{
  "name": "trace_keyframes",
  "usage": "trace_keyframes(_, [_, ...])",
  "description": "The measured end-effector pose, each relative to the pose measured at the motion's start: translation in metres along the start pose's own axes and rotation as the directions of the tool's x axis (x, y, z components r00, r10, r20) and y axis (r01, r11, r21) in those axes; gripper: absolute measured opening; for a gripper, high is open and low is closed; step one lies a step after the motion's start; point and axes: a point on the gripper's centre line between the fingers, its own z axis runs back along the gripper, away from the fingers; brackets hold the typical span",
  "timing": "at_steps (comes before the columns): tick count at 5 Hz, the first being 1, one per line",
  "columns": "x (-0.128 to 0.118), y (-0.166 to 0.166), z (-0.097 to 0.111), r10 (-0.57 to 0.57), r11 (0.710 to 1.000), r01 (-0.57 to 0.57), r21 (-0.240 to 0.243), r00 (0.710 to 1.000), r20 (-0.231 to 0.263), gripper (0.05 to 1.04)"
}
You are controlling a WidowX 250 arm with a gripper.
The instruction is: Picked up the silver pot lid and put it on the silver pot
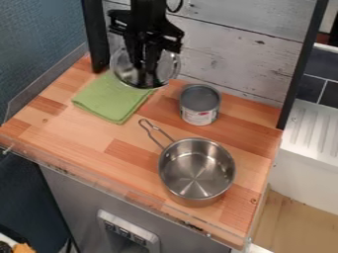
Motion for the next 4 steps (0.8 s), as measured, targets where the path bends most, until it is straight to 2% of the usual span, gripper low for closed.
trace_keyframes(1, [-0.017,-0.046,0.006,-0.07,0.996,0.071,-0.061,0.997,0.008,0.284])
trace_keyframes(2, [-0.036,-0.087,0.004,-0.152,0.983,0.151,-0.104,0.988,0.001,0.284])
trace_keyframes(4, [-0.063,-0.131,0.0,-0.243,0.961,0.238,-0.142,0.97,-0.02,0.284])
